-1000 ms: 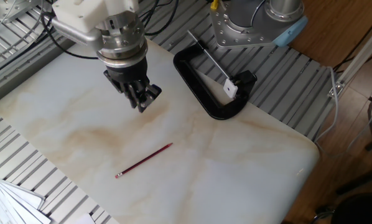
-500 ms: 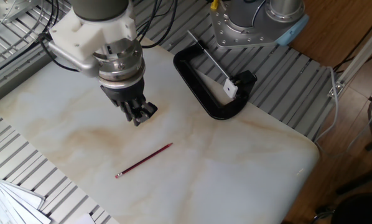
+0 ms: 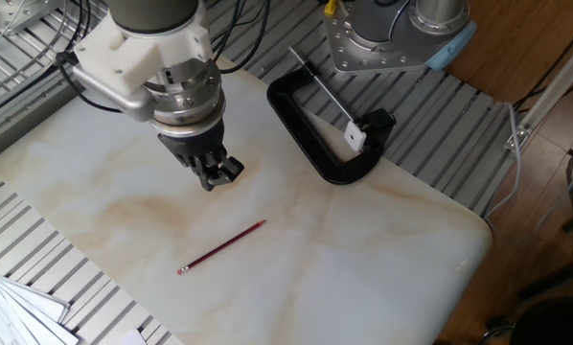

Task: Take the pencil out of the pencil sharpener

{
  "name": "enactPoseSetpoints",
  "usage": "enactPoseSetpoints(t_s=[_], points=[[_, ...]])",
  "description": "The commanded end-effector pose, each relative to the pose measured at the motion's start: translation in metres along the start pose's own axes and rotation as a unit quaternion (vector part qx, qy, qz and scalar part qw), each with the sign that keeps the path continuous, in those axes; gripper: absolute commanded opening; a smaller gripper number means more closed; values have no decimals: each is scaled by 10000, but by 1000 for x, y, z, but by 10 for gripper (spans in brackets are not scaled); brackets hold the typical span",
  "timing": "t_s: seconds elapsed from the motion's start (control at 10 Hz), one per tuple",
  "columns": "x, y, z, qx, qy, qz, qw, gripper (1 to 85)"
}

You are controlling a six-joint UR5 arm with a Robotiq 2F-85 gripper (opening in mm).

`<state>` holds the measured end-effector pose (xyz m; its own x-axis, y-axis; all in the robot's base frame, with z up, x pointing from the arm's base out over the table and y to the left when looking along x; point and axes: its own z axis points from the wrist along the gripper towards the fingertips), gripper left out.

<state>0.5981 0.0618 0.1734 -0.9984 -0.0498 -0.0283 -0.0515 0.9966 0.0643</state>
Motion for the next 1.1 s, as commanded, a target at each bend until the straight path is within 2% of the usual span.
enactPoseSetpoints(t_s=[0.0, 0.1, 0.2, 0.3, 0.4, 0.6, 0.7, 0.8, 0.9, 1.0], points=[[-7, 15, -3, -291, -123, 40, 9995, 13], [-9, 18, -3, -345, -162, 127, 9992, 13], [-12, 15, -2, -268, -189, 178, 9993, 107], [-20, 14, 6, -162, -169, 220, 9995, 207], [-31, 12, 21, -54, -181, 208, 9996, 367], [-45, 10, 53, -13, -241, 190, 9995, 380], [-36, 7, 56, 64, -56, 258, 9996, 377], [-22, -7, 55, 343, 202, 321, 9987, 353], [-13, -12, 54, 432, 364, 329, 9979, 347], [-12, -8, 55, 354, 387, 314, 9981, 333]])
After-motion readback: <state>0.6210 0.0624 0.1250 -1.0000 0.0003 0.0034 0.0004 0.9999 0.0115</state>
